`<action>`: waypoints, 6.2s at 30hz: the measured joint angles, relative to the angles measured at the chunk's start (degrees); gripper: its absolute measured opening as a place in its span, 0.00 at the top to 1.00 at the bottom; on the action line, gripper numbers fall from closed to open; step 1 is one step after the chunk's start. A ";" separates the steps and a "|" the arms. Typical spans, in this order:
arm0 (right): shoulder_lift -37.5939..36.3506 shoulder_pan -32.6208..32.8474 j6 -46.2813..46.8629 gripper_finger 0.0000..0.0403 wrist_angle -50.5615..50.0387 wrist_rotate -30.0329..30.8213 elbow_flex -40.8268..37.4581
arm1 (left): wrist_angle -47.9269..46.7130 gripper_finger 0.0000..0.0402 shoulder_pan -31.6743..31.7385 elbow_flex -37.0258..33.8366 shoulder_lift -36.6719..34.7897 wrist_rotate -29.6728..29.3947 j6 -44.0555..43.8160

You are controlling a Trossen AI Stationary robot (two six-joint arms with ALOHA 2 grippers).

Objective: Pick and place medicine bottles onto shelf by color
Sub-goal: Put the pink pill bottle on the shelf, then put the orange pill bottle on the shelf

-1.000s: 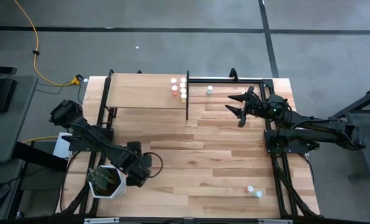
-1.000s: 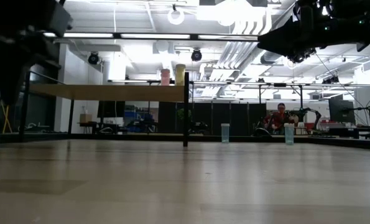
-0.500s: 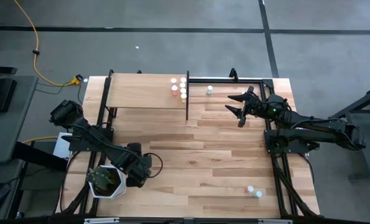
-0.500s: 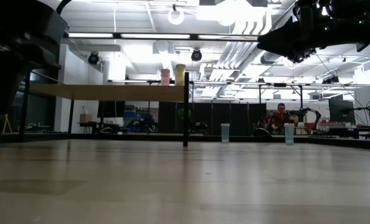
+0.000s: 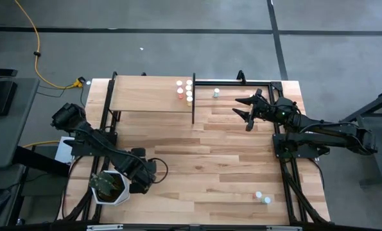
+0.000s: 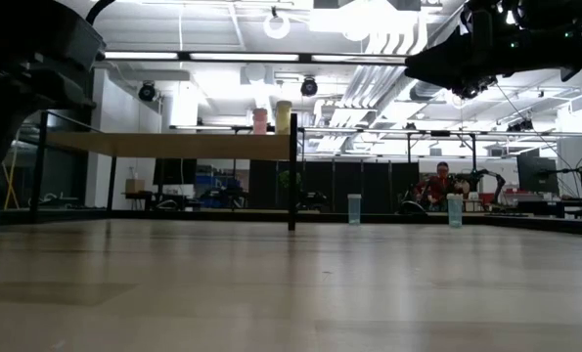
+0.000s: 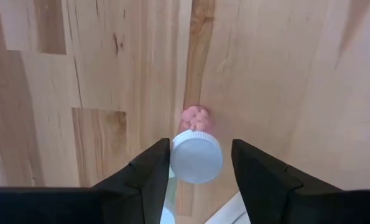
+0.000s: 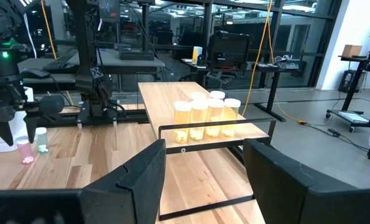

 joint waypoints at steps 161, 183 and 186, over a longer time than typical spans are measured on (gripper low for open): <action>0.00 -0.03 1.95 0.49 -3.06 0.45 0.00 | 104.21 0.51 40.75 -34.73 -32.80 1.27 42.01; 4.19 30.40 32.29 0.49 -59.20 9.53 20.37 | 102.83 0.51 40.83 -34.75 -32.85 1.06 42.17; 9.19 39.02 47.30 0.49 -76.47 13.56 27.12 | 102.84 0.51 40.83 -34.75 -32.83 1.06 42.17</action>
